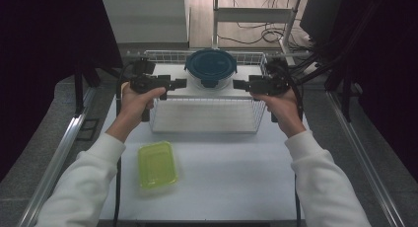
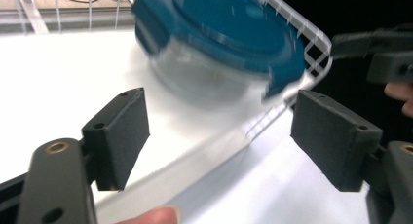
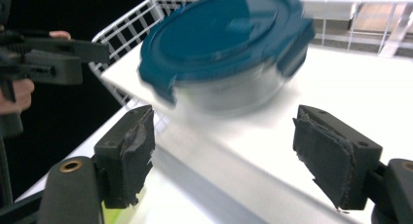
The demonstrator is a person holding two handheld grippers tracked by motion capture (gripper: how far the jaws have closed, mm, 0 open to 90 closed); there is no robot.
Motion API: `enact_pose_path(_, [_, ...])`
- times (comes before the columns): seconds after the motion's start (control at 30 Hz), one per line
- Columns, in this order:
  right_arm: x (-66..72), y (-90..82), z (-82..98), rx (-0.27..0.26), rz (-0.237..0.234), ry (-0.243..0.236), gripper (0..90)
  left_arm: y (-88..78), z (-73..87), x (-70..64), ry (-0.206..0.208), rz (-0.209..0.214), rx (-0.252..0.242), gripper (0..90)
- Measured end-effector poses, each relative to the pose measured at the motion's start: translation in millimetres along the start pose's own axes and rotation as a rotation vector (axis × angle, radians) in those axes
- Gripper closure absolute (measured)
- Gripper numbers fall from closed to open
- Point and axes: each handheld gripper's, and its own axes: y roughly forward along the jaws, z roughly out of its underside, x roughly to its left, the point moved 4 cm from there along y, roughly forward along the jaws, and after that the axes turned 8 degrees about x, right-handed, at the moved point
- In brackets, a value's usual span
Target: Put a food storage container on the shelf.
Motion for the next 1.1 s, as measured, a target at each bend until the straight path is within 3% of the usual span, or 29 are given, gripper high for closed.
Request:
enact_pose_path(0.23, [-3.8,-16.2,46.6,-0.007,-0.015,-0.027,24.1,-15.9,46.4,-7.3,0.042,-0.014,0.013,25.2])
enact_pose_path(0.3, [-5.3,-19.5,60.0,-0.002,-0.018,-0.032,23.9,-15.7,60.7,-9.6,0.051,-0.013,0.024,25.9])
enact_pose_path(0.37, [-5.7,-22.5,75.4,0.006,-0.029,-0.027,23.9,-14.6,75.7,-10.9,0.066,-0.041,0.038,25.8])
enact_pose_path(0.6, [-4.5,-25.3,118.6,0.045,-0.045,-0.016,24.1,-7.7,123.0,-20.9,0.124,-0.017,0.114,25.7])
enact_pose_path(0.9, [-0.9,-21.8,168.8,0.105,-0.046,-0.015,24.1,-7.6,163.5,-20.3,0.109,-0.012,0.157,26.1])
enact_pose_path(1.1, [0.8,-17.8,193.2,0.135,-0.026,-0.037,25.4,-9.6,182.9,-16.5,0.103,-0.043,0.188,27.5])
